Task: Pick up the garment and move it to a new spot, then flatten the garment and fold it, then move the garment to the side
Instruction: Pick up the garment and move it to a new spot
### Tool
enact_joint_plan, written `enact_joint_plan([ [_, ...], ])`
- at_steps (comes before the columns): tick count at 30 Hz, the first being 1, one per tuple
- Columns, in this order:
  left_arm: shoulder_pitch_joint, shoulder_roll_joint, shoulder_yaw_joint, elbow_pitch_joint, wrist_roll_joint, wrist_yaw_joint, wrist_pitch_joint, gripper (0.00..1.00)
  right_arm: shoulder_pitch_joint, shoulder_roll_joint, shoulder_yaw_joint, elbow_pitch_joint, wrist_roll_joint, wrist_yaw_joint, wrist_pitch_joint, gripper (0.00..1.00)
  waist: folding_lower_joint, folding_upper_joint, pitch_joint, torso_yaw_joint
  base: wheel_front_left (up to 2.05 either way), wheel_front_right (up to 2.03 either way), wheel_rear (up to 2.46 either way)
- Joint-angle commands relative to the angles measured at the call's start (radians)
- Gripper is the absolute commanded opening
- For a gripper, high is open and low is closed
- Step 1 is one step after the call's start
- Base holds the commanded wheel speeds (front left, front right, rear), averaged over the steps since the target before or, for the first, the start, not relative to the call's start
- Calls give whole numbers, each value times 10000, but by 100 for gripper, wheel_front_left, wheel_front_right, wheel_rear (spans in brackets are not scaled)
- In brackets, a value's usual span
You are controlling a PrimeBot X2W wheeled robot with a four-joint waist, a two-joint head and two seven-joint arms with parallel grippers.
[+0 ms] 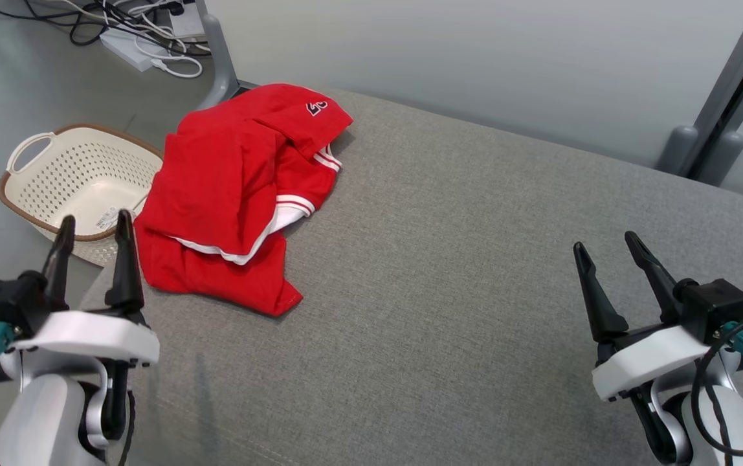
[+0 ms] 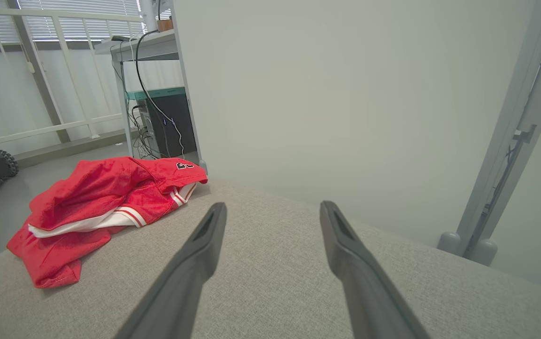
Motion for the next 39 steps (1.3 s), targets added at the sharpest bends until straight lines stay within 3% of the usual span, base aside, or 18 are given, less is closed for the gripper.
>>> enact_joint_plan([
  [1, -353, 33, 56, -45, 30, -30, -57, 100, -140, -118, 35, -109, -33, 22, 87, 100, 0, 0, 270, -184, 0, 0, 0],
  [7, -1632, -4, 155, 294, -141, -225, -117, 100, -637, -227, 133, -534, -178, 22, 394, 100, 0, 0, 1186, -839, 0, 0, 0],
  [14, -2848, 21, 159, 2057, -423, -668, 57, 100, -1122, -286, 168, -860, -300, 23, 591, 100, 0, 0, 2038, -1480, 0, 0, 0],
  [19, -3762, 6, 91, 4689, -693, -1114, 235, 100, -1467, -281, 302, -1073, -392, 23, 666, 100, 0, 0, 2637, -1905, 0, 0, 0],
  [27, -4542, -14, -1, 7410, -837, -1500, 414, 100, -1619, -219, 272, -1132, -457, 23, 600, 100, 0, 0, 2966, -2083, 0, 0, 0],
  [28, -4611, -14, -18, 7627, -827, -1524, 402, 80, -1621, -207, 264, -1121, -454, 23, 593, 100, 0, 0, 2972, -2089, 0, 0, 0],
  [30, -4763, 26, -20, 7965, -783, -1469, 243, 0, -1635, -189, 237, -1085, -448, 23, 568, 100, 0, 0, 2963, -2099, 0, 0, 0],
  [39, -4842, 638, 180, 7356, -349, -1303, -327, 0, -1379, 10, 14, -921, -271, 23, 83, 100, 0, 0, 2254, -2429, 0, 0, 0],
])
